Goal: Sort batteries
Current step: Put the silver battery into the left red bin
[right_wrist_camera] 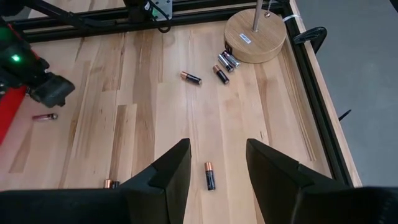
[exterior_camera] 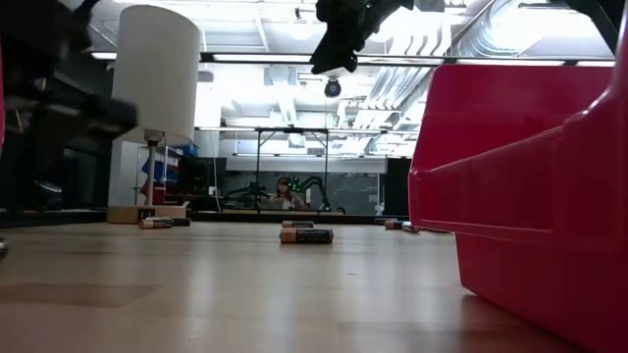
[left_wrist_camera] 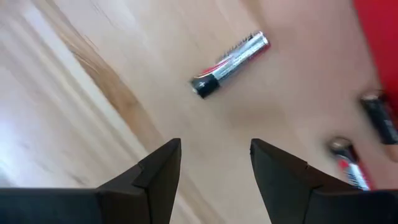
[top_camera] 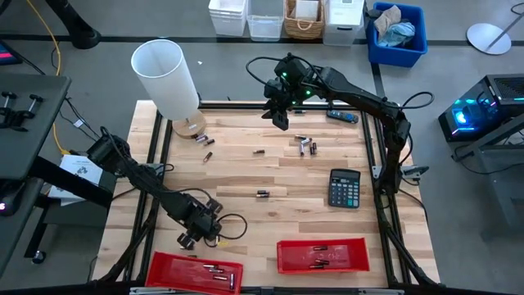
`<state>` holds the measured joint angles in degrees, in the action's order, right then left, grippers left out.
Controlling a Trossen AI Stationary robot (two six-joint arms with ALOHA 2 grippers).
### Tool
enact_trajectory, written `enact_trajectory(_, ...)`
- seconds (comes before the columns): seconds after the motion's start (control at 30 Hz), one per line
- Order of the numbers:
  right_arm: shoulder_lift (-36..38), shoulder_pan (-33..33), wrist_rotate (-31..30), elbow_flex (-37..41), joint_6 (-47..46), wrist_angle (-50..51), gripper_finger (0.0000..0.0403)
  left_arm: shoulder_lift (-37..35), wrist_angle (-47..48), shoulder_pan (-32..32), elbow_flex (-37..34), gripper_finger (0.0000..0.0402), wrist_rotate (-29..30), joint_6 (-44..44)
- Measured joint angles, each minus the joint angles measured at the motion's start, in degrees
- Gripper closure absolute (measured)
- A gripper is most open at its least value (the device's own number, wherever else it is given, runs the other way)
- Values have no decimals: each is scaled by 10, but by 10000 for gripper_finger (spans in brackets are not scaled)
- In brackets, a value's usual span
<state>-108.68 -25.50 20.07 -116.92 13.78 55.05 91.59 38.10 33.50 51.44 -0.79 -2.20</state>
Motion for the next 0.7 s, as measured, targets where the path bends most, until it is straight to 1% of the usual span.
enact_trajectory(0.1, 1, -2, 0, 0, 0, 5, 254, 0, 1, -25, 15, 213, 3, -74)
enact_trajectory(0.2, 6, -6, 1, 0, -16, 12, 254, 0, 1, -65, 34, 213, 0, -143)
enact_trajectory(0.3, 17, -12, 1, 0, -28, 27, 254, 0, 0, -110, 64, 213, 2, -190)
enact_trajectory(0.37, 28, -16, 1, 0, -41, 32, 254, 0, -8, -128, 87, 213, 2, -250)
enact_trajectory(0.47, 48, -19, 0, 0, -62, 34, 254, 0, -34, -142, 110, 213, -22, -332)
enact_trajectory(0.6, 79, -17, 1, 0, -98, 35, 254, 12, -49, -143, 111, 213, -69, -365)
enact_trajectory(0.7, 102, -9, 1, 0, -136, 35, 254, 34, -49, -125, 110, 213, -73, -433)
